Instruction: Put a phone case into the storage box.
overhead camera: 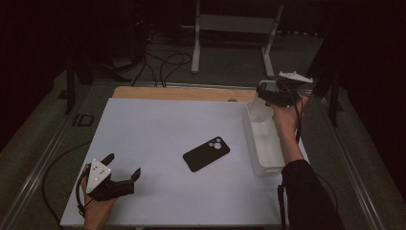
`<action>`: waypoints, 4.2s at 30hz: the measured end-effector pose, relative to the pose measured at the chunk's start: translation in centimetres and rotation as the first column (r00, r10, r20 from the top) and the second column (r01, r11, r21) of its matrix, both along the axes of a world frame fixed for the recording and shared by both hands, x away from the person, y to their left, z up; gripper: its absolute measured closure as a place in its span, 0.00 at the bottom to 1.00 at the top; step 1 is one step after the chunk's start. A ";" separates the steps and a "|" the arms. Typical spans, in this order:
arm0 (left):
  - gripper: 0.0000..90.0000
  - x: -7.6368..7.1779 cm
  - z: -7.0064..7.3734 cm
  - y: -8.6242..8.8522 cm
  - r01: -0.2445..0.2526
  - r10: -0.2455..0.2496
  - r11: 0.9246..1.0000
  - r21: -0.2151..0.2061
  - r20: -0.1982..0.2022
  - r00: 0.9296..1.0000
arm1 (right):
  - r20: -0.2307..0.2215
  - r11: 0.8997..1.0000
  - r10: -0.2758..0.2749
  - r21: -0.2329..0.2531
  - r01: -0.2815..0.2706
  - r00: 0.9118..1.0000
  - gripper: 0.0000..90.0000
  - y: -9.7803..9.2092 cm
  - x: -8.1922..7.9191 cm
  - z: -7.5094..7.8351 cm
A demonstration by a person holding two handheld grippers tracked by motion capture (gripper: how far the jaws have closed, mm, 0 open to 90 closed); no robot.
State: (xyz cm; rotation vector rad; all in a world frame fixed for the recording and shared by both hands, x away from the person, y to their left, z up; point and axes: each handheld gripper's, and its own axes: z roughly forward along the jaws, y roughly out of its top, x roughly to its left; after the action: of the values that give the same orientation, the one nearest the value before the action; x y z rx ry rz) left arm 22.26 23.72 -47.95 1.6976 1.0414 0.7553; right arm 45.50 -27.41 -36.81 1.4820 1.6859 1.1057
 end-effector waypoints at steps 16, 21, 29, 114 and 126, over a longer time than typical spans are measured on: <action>0.00 -0.1 0.1 0.1 -0.002 0.002 1.000 -0.009 0.002 1.000 | -0.075 0.997 -0.016 -0.071 0.011 0.997 0.19 1.1 1.5 -2.8; 0.00 -0.2 0.1 0.1 -0.002 0.002 1.000 -0.010 0.002 1.000 | -0.095 0.996 -0.018 -0.083 0.010 0.995 0.19 1.4 1.9 -3.5; 0.00 -0.2 0.1 0.1 -0.001 0.001 1.000 -0.008 0.001 1.000 | -0.124 0.996 -0.025 -0.093 0.014 0.992 0.19 1.3 2.4 -4.5; 0.00 0.0 0.4 -0.4 0.016 -0.016 1.000 0.003 -0.051 0.999 | 0.035 0.933 0.358 -0.047 -0.356 0.933 0.13 3.5 -9.3 -2.4; 0.00 0.1 0.8 -0.7 0.038 -0.037 0.999 0.006 -0.064 0.997 | 0.065 0.906 0.423 -0.028 -0.422 0.904 0.13 3.6 -13.9 -4.5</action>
State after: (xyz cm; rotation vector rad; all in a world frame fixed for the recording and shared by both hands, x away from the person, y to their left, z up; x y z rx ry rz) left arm 22.32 23.03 -47.16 1.7529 1.0490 0.6850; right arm 31.64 -23.83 -41.34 1.0760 2.0170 1.3466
